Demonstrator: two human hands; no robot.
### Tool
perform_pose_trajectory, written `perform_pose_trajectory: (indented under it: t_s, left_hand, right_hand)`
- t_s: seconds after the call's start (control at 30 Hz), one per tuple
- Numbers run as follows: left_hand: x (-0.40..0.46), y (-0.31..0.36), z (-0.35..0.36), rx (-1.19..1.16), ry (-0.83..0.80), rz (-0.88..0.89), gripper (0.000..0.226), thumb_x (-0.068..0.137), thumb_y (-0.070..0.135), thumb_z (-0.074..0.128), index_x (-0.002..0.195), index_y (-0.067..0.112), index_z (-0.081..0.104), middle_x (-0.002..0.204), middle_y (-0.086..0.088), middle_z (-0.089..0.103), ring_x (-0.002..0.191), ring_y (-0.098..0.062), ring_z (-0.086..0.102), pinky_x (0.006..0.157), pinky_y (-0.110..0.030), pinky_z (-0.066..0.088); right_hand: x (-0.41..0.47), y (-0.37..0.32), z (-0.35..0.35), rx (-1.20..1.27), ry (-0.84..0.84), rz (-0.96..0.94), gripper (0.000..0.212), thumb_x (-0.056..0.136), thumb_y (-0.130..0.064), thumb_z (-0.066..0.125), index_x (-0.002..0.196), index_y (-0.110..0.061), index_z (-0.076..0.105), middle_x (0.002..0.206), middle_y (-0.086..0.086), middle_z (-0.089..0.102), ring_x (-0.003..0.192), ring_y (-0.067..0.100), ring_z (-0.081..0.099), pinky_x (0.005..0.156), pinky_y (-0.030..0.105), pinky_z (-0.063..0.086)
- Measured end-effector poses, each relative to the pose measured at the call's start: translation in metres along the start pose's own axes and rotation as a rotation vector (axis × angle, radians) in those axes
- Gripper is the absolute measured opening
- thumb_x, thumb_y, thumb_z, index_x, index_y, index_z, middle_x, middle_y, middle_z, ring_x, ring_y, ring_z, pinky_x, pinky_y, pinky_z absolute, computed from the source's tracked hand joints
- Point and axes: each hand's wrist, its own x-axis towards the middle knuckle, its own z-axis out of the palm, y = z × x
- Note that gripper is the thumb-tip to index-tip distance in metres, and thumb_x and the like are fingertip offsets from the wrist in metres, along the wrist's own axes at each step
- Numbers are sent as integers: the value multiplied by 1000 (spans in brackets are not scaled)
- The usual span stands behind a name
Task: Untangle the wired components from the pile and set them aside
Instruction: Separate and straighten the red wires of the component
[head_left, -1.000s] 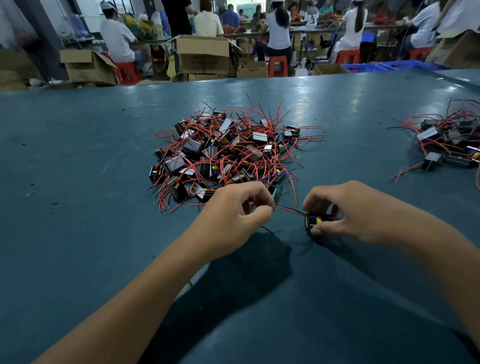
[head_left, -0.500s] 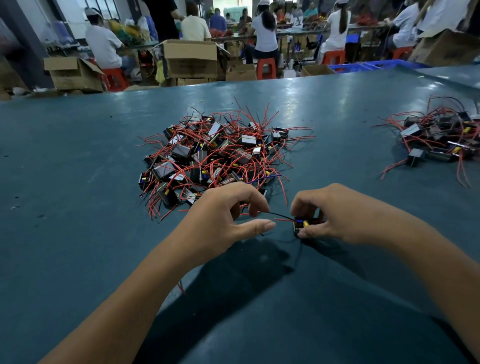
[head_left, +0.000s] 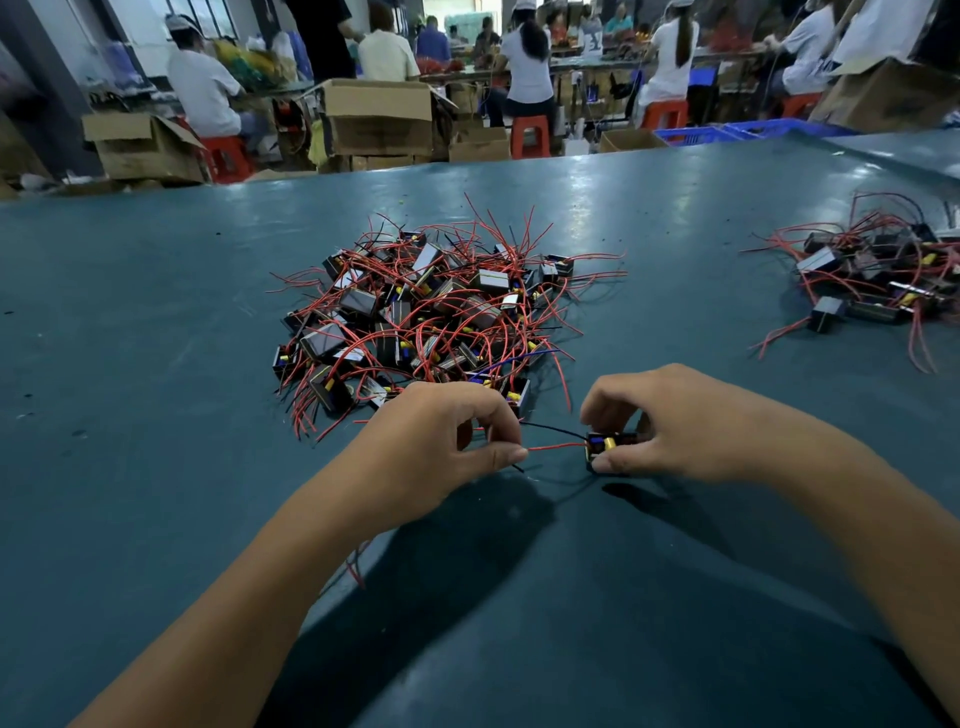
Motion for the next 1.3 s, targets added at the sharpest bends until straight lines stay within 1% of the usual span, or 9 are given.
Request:
perform_pose_trajectory:
  t_s: [0.17, 0.27, 0.43, 0.6, 0.73, 0.8, 0.97, 1.13, 1.3]
  left_hand:
    - [0, 1, -3, -6, -22, -7, 7, 87, 29, 76, 91, 28, 71, 89, 16, 67, 82, -10, 62, 75, -39, 51]
    - [1, -2, -5, -40, -11, -21, 16, 86, 26, 78, 87, 32, 63, 87, 18, 62, 72, -19, 58, 68, -40, 50]
    - [0, -7, -6, -56, 28, 2, 23, 87, 19, 76, 88, 34, 58, 89, 21, 63, 72, -16, 56, 66, -35, 49]
    - [2, -6, -1, -115, 109, 67, 17, 88, 16, 76, 92, 25, 61, 88, 14, 67, 77, -22, 62, 71, -44, 52]
    - [2, -3, 4, -94, 176, 123, 17, 87, 15, 77, 93, 19, 61, 84, 13, 66, 74, -20, 61, 68, -43, 51]
    - [2, -3, 5, -71, 194, 144, 18, 87, 14, 77, 94, 18, 61, 85, 13, 66, 74, -18, 62, 67, -42, 51]
    - [1, 1, 5, -27, 227, 164, 21, 87, 7, 74, 99, 16, 59, 89, 15, 69, 76, -20, 64, 69, -43, 54]
    - [-2, 6, 5, 116, 272, 212, 20, 86, 13, 70, 104, 16, 61, 90, 18, 65, 79, -14, 64, 70, -43, 54]
    - [1, 8, 3, 358, 346, 329, 20, 82, 8, 73, 101, 10, 68, 87, 10, 71, 76, -14, 63, 68, -38, 53]
  right_hand:
    - [5, -13, 10, 104, 120, -101, 11, 91, -38, 68, 100, -32, 69, 96, -22, 70, 94, -10, 60, 88, 22, 50]
    - [7, -16, 16, 161, 151, -103, 2, 91, -28, 70, 89, -28, 70, 86, -16, 71, 85, -4, 65, 82, 24, 52]
    - [7, -11, 14, 168, 178, -61, 11, 95, -28, 65, 84, -30, 62, 79, -16, 68, 78, -3, 62, 69, 17, 45]
    - [5, -23, 21, 294, 200, -150, 10, 88, -35, 72, 95, -30, 66, 90, -19, 70, 88, 0, 66, 79, 14, 49]
    - [5, -34, 35, 371, 245, -206, 7, 90, -29, 71, 89, -28, 64, 81, -7, 68, 75, 12, 63, 68, 27, 51]
    - [7, -33, 36, 389, 245, -208, 8, 91, -26, 70, 87, -28, 64, 78, -4, 67, 71, 14, 61, 65, 30, 50]
    - [7, -27, 33, 451, 248, -198, 12, 93, -25, 68, 84, -30, 64, 69, -17, 61, 62, 0, 51, 61, 14, 40]
    - [8, -29, 35, 448, 230, -164, 7, 95, -29, 66, 88, -27, 66, 71, -9, 62, 63, 7, 51, 62, 25, 44]
    - [9, -29, 34, 476, 113, -124, 17, 101, -29, 55, 90, -25, 68, 65, -19, 54, 61, 1, 45, 63, 22, 38]
